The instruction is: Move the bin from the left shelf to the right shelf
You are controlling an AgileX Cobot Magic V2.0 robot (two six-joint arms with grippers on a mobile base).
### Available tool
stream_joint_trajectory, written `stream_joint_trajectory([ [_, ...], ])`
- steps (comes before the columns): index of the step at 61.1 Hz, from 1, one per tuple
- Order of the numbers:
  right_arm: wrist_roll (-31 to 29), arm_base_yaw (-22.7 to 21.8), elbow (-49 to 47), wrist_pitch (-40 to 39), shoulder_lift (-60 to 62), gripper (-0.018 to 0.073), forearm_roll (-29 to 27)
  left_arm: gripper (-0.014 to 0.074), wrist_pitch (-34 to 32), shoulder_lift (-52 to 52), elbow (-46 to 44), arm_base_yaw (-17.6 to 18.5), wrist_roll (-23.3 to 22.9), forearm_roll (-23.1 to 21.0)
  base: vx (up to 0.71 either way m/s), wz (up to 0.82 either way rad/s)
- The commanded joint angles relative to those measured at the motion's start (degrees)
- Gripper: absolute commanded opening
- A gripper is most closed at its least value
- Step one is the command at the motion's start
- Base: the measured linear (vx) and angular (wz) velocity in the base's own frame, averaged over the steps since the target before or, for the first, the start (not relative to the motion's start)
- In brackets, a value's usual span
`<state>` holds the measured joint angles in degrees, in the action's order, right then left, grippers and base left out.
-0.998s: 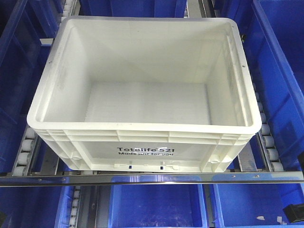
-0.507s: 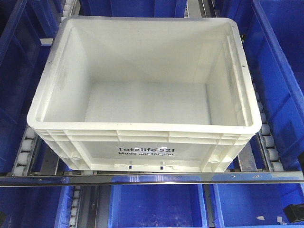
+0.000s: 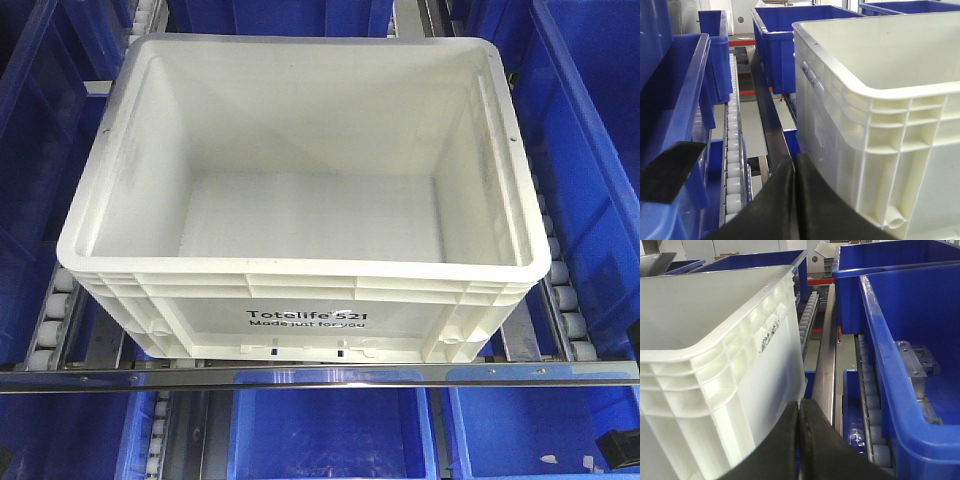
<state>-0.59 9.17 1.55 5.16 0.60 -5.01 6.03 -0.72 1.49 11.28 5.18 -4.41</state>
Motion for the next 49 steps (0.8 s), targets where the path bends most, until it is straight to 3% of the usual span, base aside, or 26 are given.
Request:
stream_joint_trajectory([
  [1, -0.06, -0.31, 1.08, -4.10, 0.15, -0.0008, 0.41, -0.0008, -4.34, -0.63, -1.01, 0.28, -0.27, -0.54, 0.00, 0.00],
  [49, -0.06, -0.31, 1.08, -4.10, 0.15, -0.0008, 0.41, -0.0008, -4.34, -0.63, -1.01, 0.28, -0.27, -0.54, 0.00, 0.00],
])
